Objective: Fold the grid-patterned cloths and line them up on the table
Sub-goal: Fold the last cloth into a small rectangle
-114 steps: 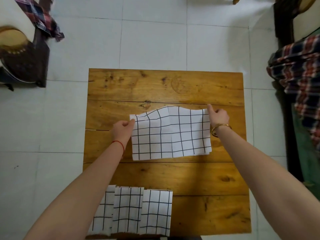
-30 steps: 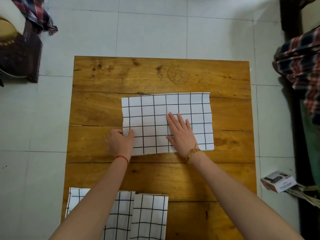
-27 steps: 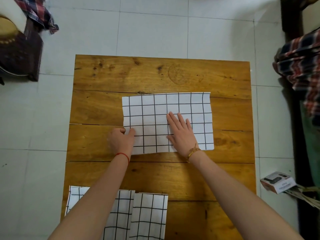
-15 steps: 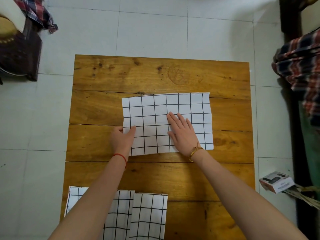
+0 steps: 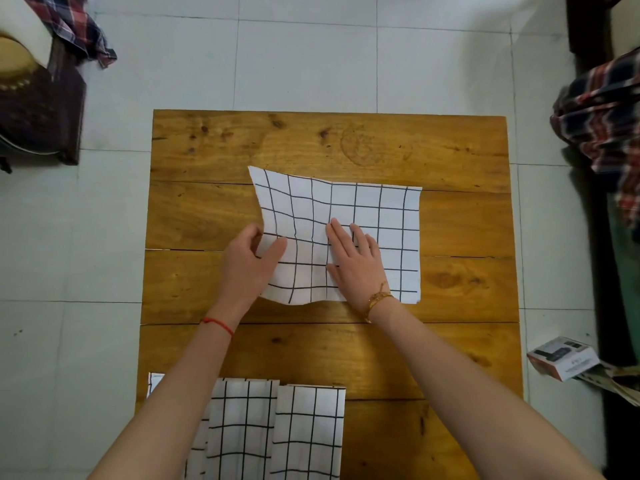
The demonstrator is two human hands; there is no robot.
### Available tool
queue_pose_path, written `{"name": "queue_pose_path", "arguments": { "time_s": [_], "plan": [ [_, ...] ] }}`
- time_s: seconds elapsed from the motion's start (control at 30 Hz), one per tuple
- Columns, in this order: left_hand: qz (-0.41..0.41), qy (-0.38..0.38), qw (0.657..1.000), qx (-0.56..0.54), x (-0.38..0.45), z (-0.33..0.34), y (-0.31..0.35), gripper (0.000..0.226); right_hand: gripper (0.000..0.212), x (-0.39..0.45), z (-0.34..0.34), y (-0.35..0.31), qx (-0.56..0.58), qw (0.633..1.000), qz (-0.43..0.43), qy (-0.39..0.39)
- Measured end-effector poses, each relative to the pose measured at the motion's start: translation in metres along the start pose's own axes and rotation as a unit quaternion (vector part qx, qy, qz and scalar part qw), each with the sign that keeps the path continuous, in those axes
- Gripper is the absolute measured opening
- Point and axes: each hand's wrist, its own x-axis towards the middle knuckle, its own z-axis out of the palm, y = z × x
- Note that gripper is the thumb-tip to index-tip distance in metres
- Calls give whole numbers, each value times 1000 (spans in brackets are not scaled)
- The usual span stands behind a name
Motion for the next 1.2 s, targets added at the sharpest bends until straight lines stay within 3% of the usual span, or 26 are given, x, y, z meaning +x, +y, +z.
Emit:
{"name": "queue_pose_path", "arguments": {
  "time_s": [0.27,0.4,0.5,0.6,0.67,0.8,1.0,1.07,1.2],
  "plan": [
    [112,-103,987,45,0,25,41,14,60,15,-2,-25,23,999,-37,-3],
    [129,-111,984,52,-1,51,48,17,47,14,-6,-3,77,989,-7,128],
    [135,-118,982,63,1,72,42,11,32,-2,-23,20,239,946,103,193],
    [124,-143,981,51,1,93,35,12,29,-11,-40,34,416,862,221,185],
    [117,-178,976,36,-2,103,33,19,39,-12,-45,42,463,835,250,160],
    [114,-204,972,37,-10,110,26,35,47,-6,-44,48,433,856,258,115],
    [113,-57,980,157,-1,85,6,44,36,3,-43,57,330,888,301,109],
    [132,-64,963,228,6,77,-5,53,30,3,-41,60,301,899,307,85],
    [178,-139,897,379,14,71,-21,69,22,2,-38,66,235,922,304,52]
  ]
}}
